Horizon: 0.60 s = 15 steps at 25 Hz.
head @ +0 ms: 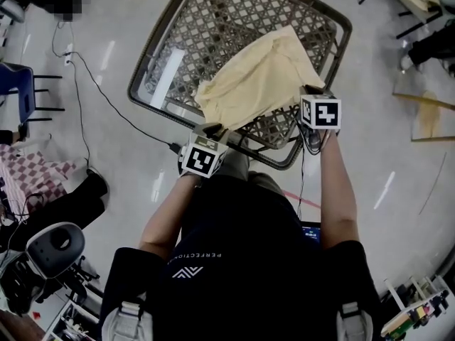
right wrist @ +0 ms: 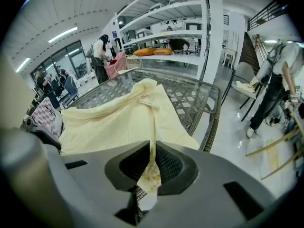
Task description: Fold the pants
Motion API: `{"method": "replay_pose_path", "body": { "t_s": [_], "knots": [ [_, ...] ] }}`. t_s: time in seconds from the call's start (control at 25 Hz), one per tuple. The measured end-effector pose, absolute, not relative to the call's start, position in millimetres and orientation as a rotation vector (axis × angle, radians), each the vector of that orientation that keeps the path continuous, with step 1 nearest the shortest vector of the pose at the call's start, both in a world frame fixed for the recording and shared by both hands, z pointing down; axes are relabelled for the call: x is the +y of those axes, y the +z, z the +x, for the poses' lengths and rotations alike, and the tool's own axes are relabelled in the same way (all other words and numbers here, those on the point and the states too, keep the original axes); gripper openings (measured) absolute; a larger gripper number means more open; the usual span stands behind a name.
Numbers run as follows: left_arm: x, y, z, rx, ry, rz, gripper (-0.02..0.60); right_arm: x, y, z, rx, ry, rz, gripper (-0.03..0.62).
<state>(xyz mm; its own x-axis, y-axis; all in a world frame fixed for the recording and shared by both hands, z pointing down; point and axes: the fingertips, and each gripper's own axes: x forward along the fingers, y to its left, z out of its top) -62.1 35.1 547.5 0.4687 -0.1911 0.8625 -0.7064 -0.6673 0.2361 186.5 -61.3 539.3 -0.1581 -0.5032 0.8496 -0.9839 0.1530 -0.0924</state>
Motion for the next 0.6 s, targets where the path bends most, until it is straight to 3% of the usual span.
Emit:
{"method": "replay_pose_path", "body": {
  "t_s": [0.6],
  "knots": [
    [29,500,-72,-0.874,1.083,2.316,0.086,12,500,160,-1.898,0.819,1.495,0.049]
  ]
}}
